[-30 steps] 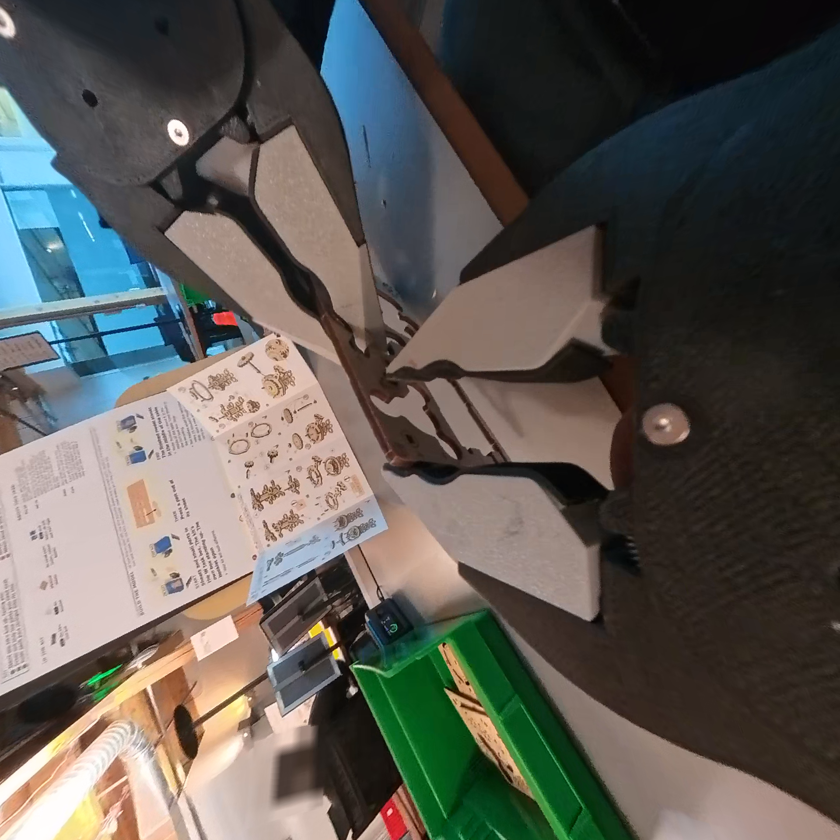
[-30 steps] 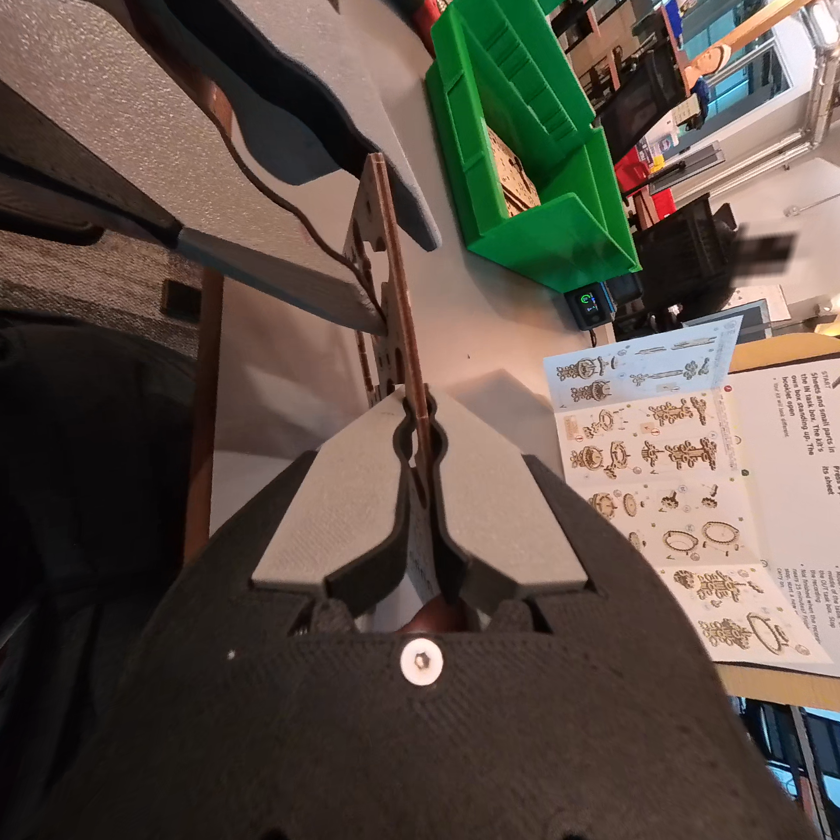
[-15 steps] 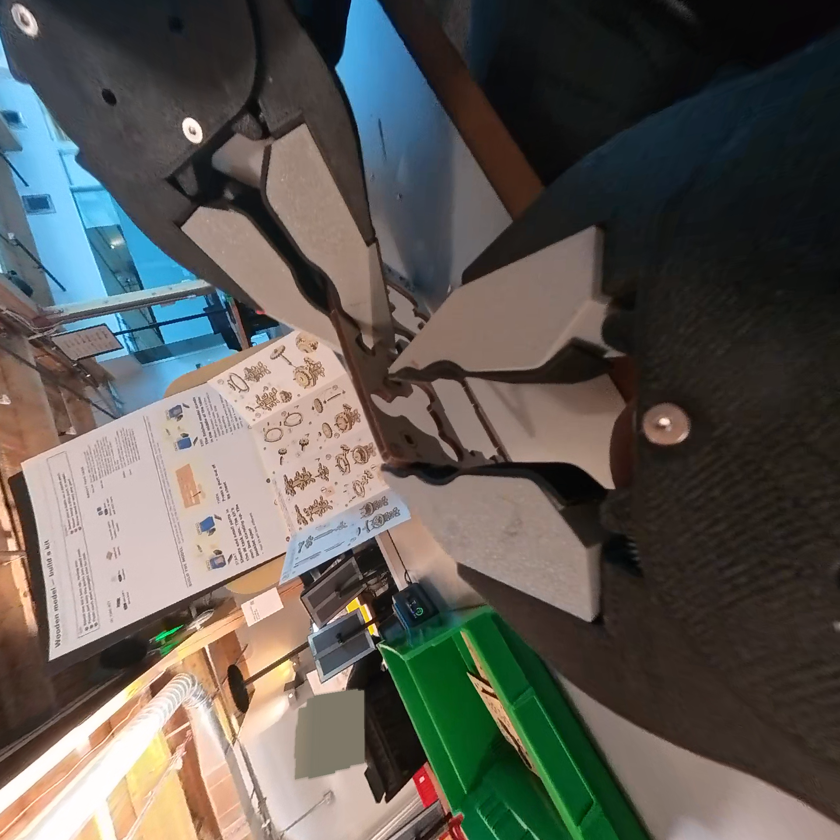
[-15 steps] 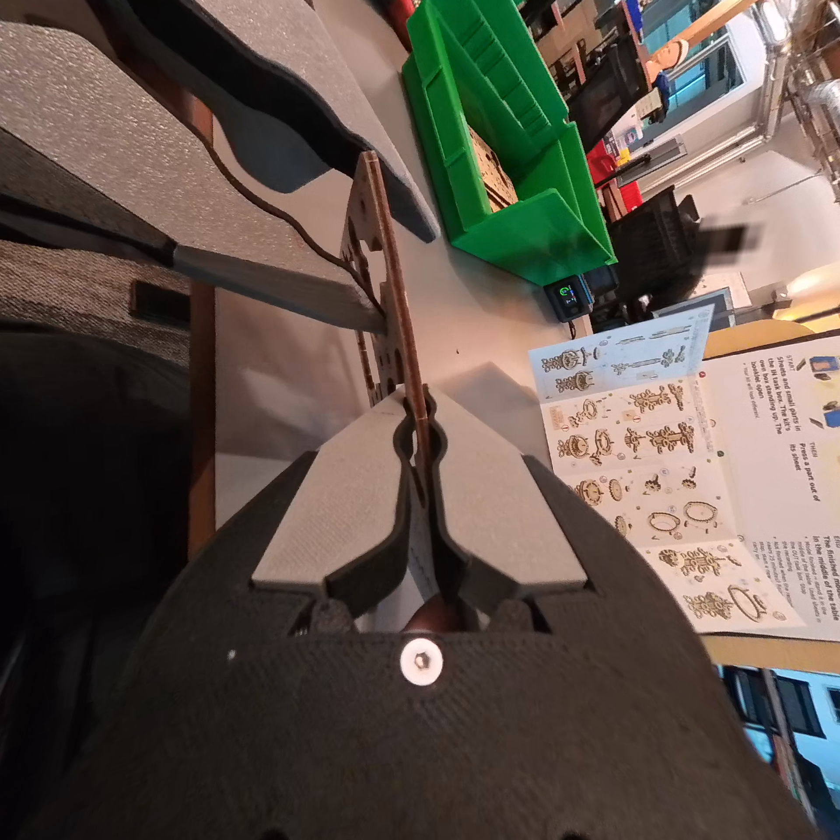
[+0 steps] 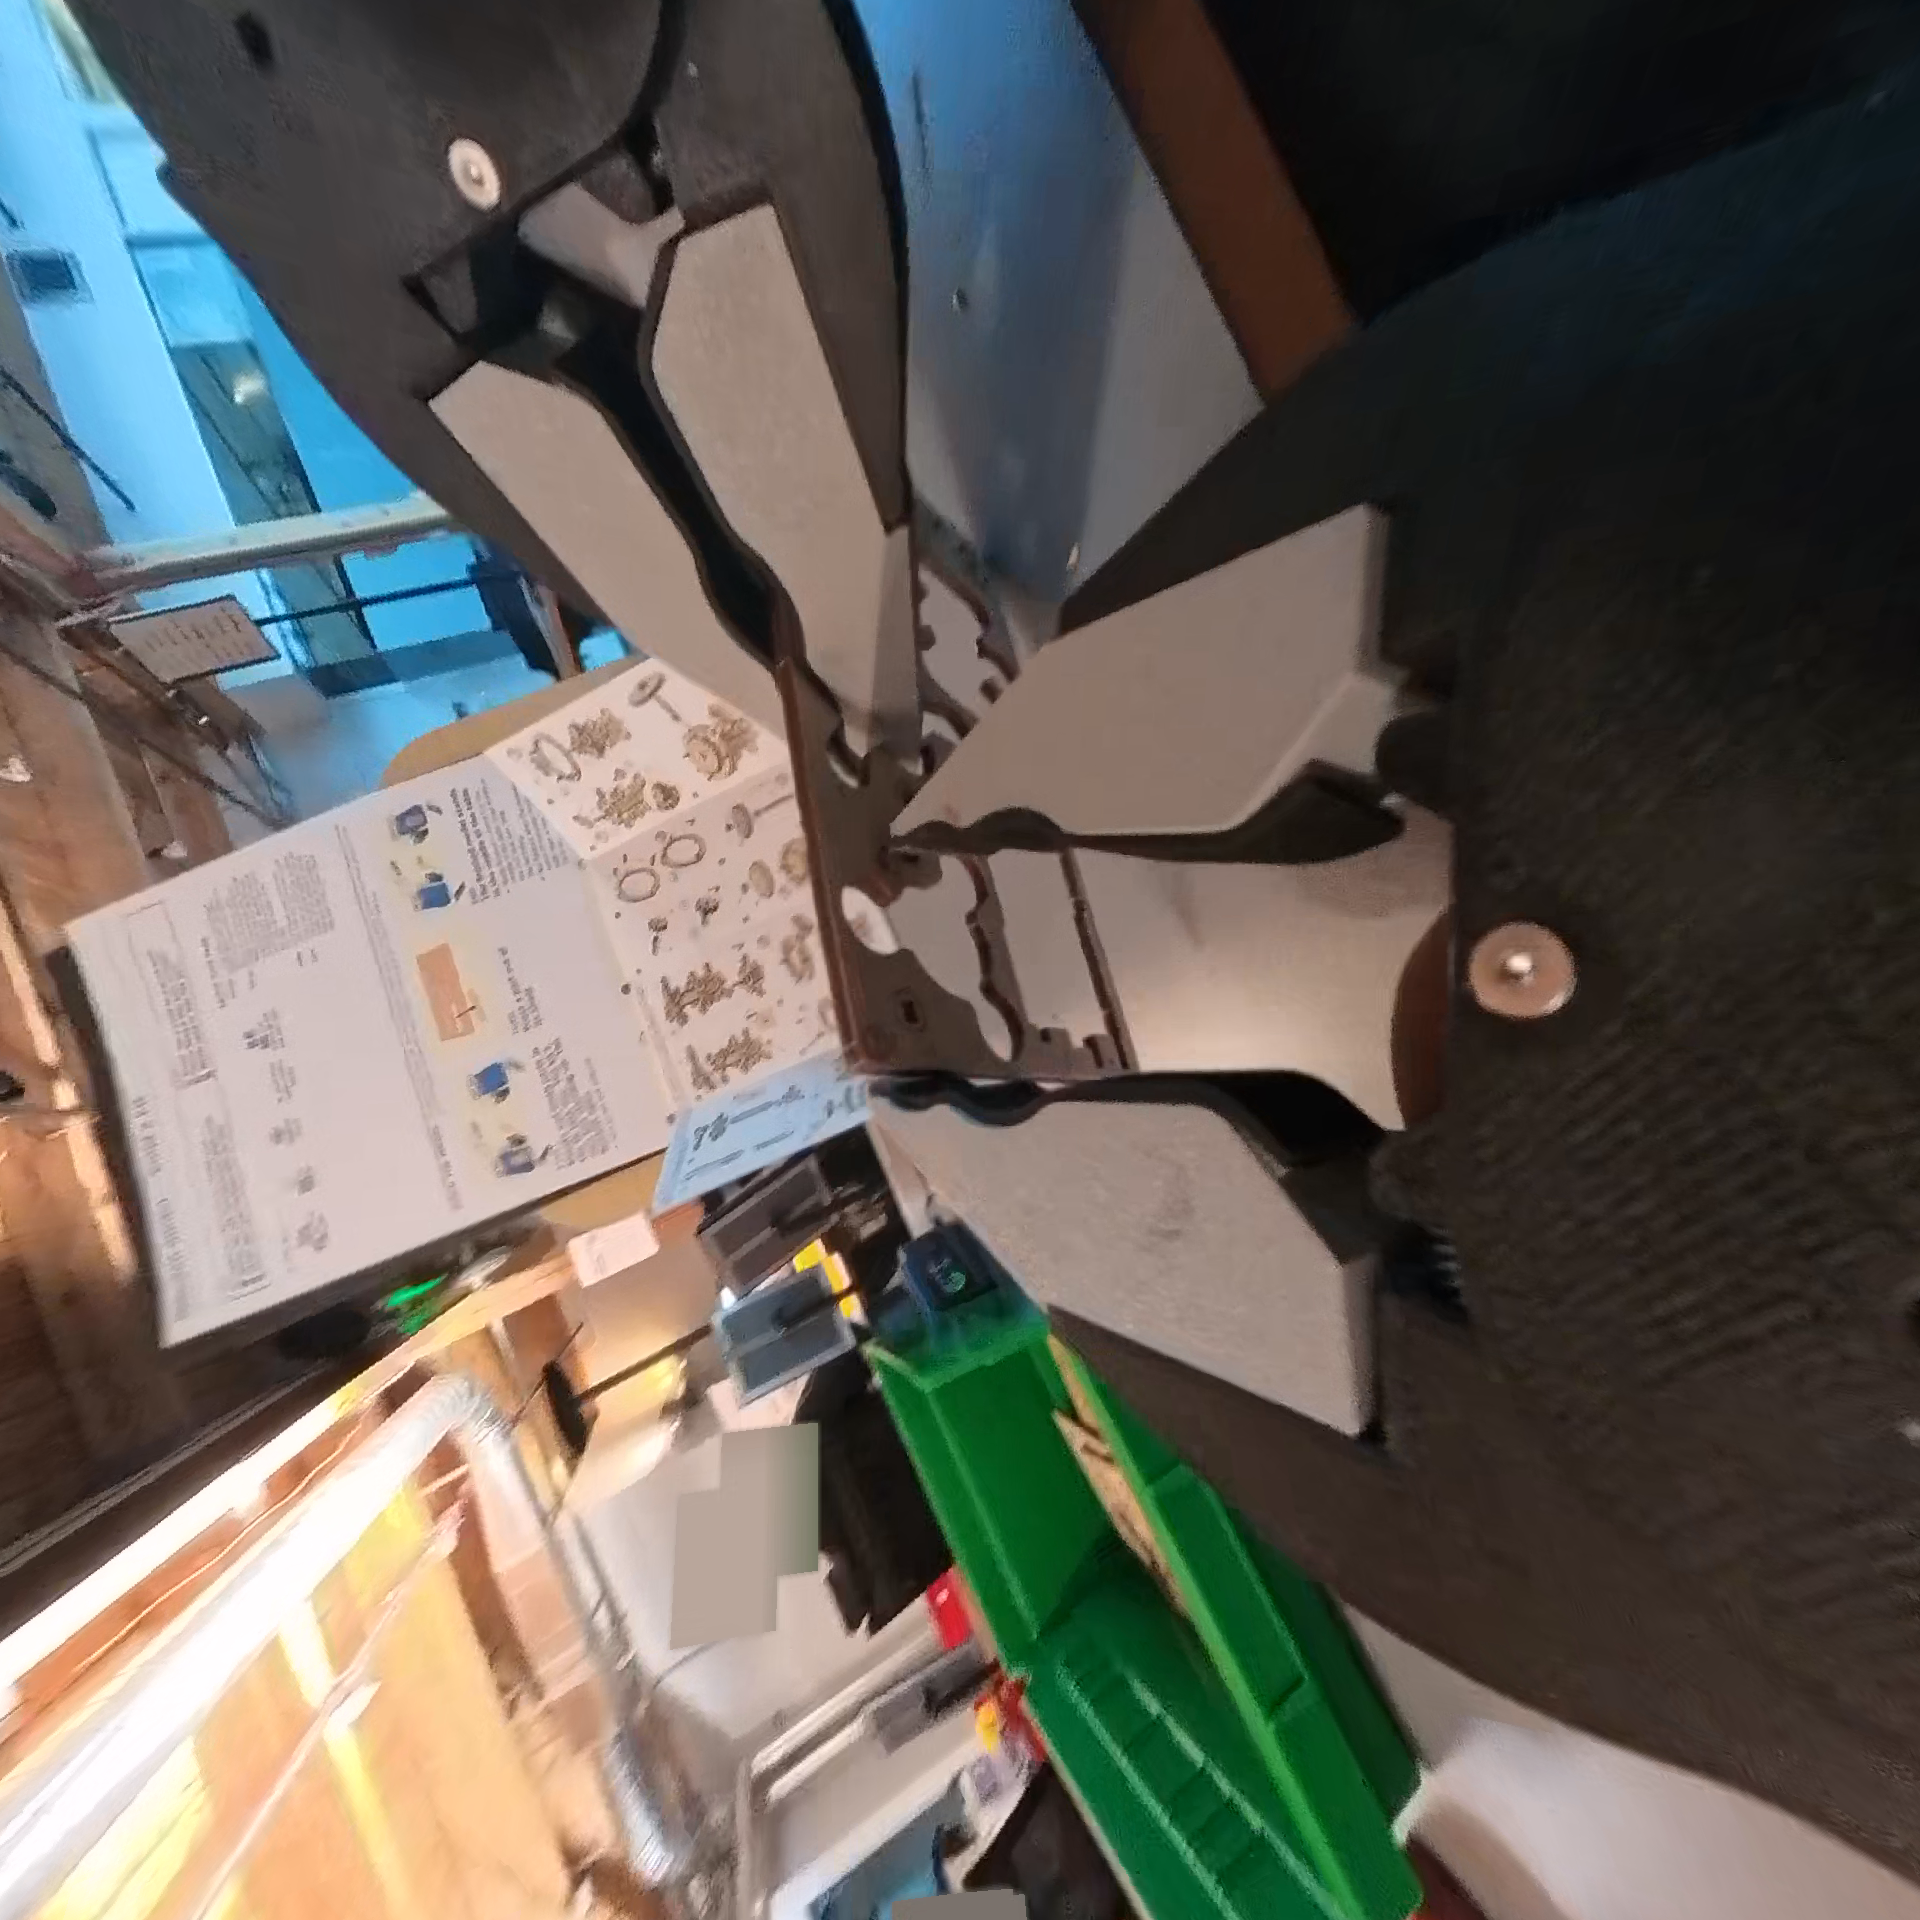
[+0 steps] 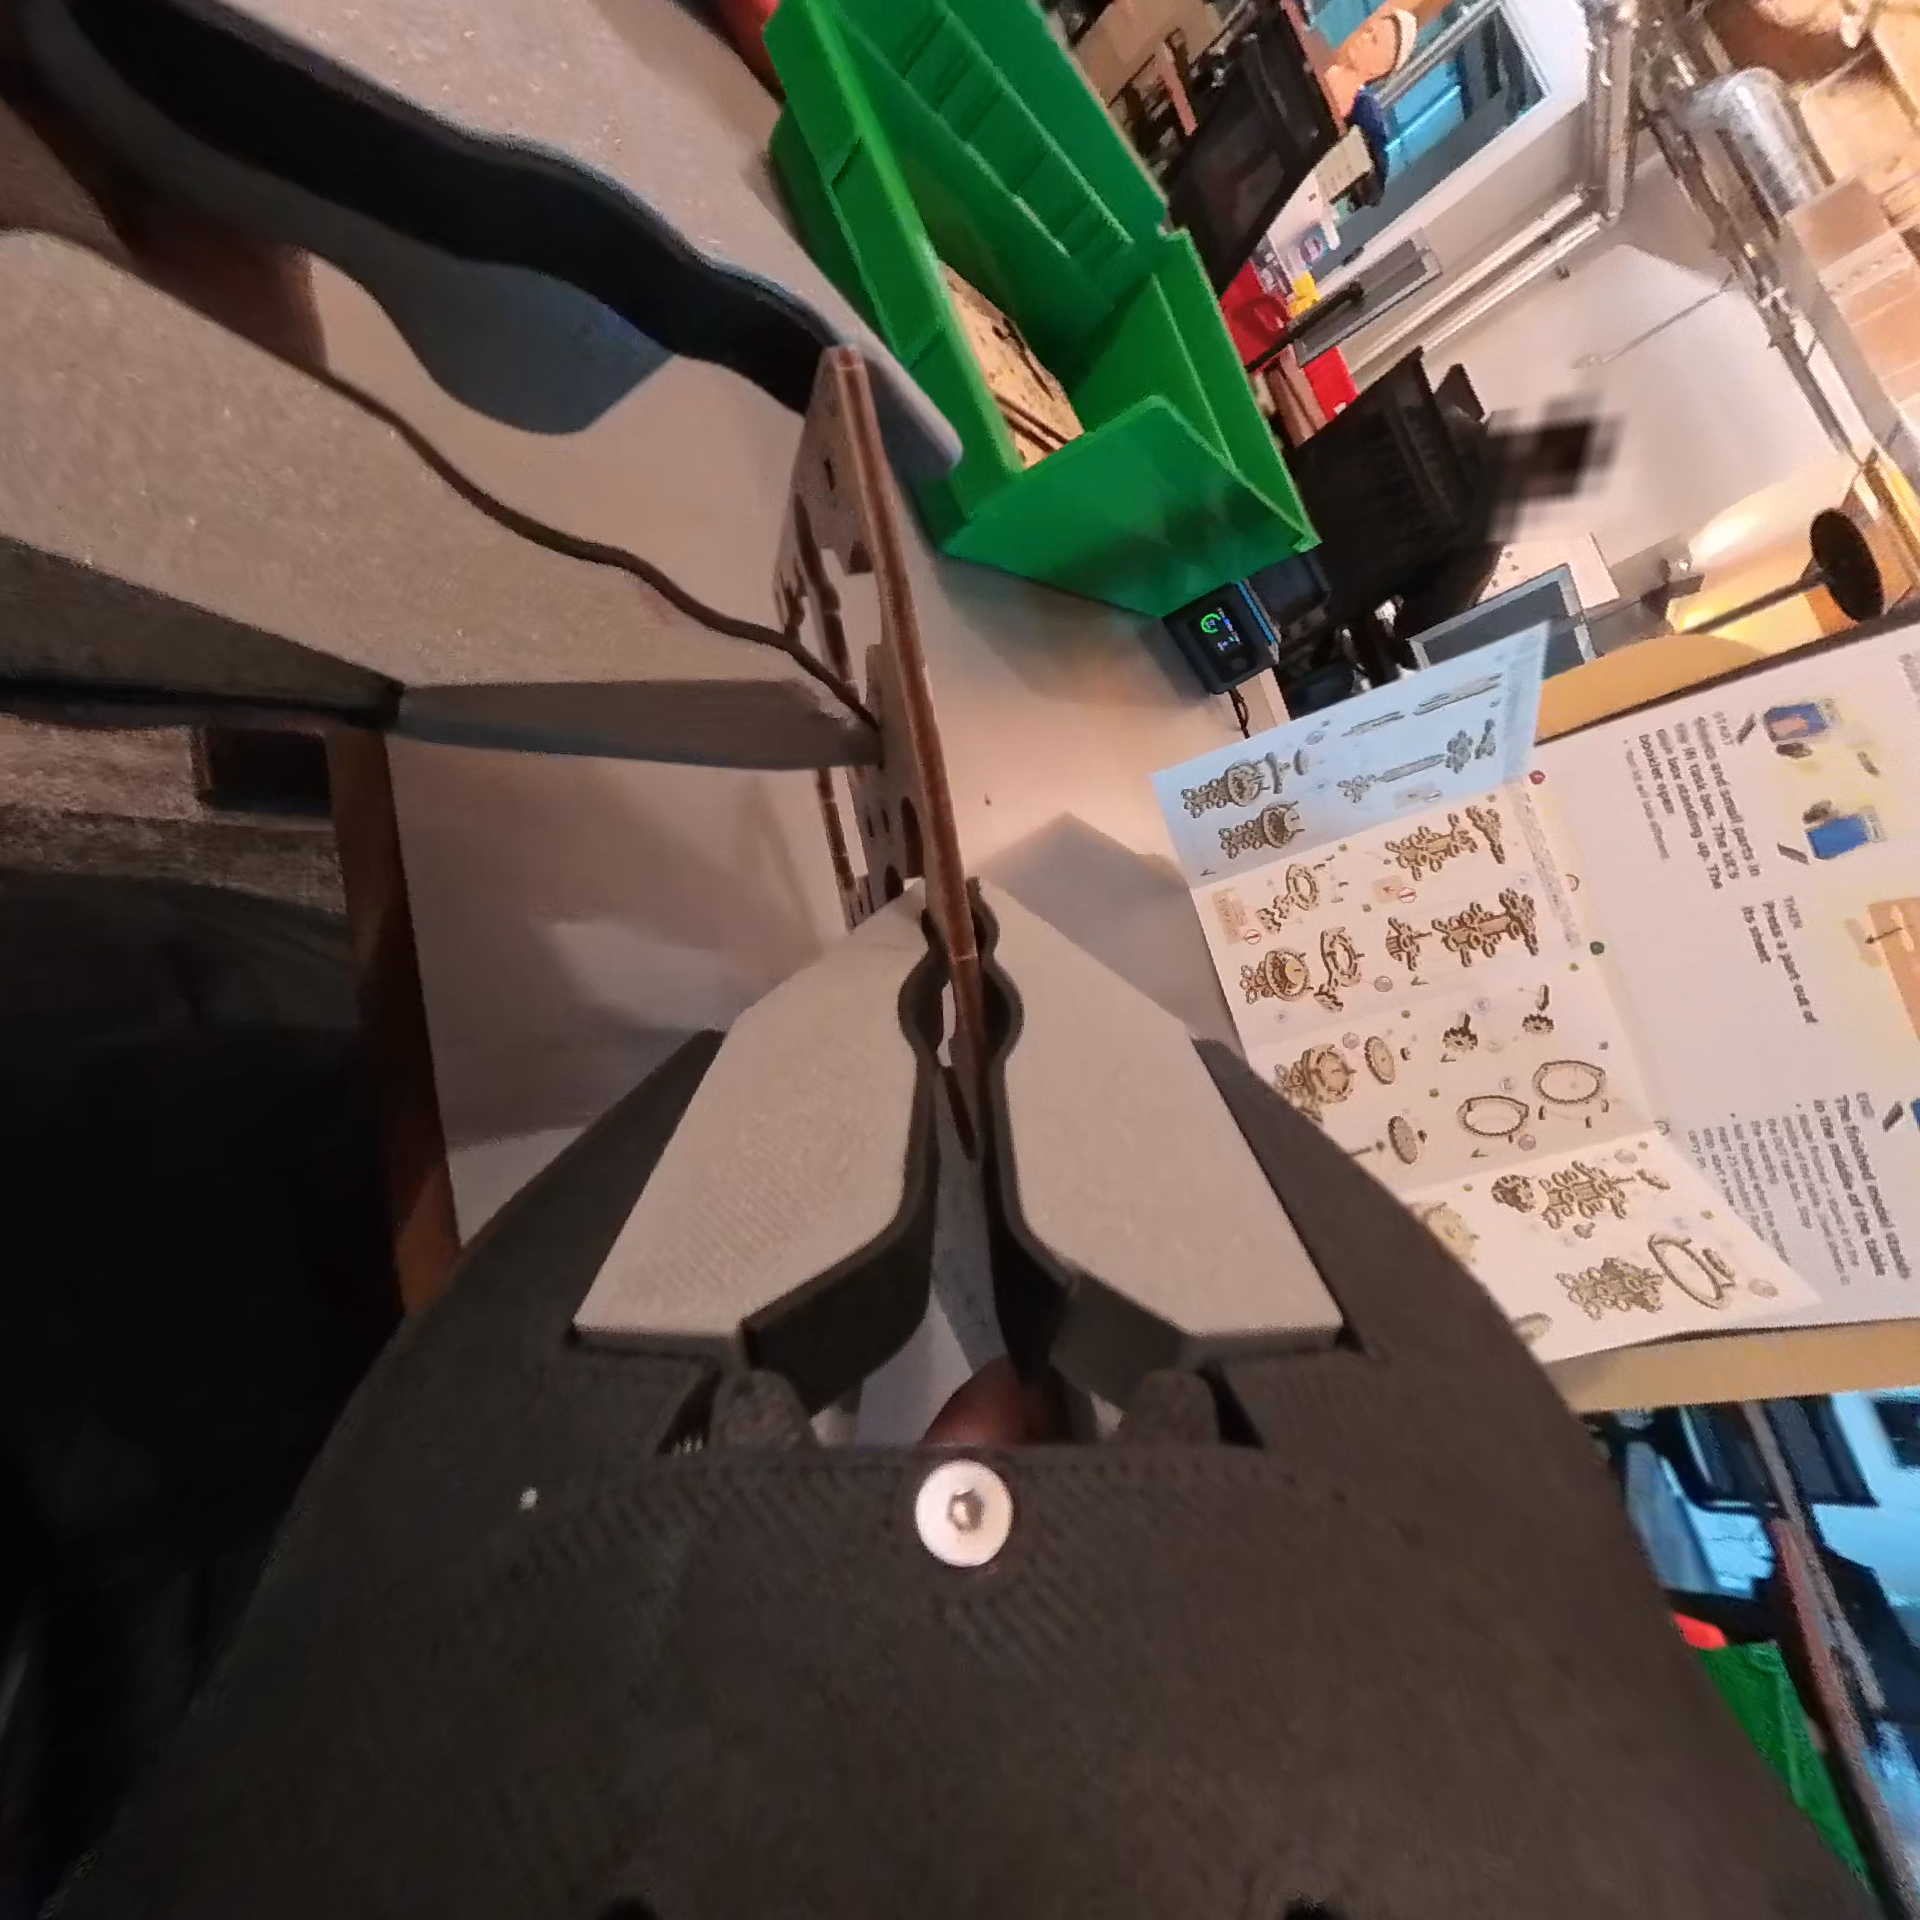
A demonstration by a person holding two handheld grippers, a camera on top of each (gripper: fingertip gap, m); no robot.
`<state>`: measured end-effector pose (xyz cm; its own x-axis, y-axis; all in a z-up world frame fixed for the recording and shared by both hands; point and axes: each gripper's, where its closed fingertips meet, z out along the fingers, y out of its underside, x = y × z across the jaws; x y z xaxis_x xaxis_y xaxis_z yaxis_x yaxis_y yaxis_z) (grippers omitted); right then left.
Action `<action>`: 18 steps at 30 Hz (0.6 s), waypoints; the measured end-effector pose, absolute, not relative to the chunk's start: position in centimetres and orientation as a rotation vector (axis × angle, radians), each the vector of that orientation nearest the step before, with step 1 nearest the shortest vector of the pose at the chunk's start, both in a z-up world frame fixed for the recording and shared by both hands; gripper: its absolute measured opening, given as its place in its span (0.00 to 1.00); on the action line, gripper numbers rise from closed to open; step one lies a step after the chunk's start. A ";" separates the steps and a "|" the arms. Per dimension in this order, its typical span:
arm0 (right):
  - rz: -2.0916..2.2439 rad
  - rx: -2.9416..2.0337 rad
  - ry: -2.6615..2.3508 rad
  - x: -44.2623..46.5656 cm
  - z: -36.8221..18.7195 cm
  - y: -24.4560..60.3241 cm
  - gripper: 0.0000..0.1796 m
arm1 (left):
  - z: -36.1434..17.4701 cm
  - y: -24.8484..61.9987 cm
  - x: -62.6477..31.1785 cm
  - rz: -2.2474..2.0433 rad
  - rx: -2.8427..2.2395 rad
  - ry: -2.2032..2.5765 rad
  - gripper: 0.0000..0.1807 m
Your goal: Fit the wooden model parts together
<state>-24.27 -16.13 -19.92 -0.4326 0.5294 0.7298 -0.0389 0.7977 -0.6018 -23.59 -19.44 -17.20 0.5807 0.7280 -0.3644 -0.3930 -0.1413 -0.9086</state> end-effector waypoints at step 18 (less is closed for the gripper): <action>0.545 -0.263 -1.952 -24.9 -20.5 -15.2 0.00 | -18.1 -18.5 -24.6 0.864 -1.387 -0.420 0.21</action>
<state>-24.86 -15.16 -20.49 -0.4314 0.4165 0.8002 -0.0582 0.8723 -0.4854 -24.56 -18.51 -18.11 0.6381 0.7371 -0.2225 -0.2802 -0.0468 -0.9588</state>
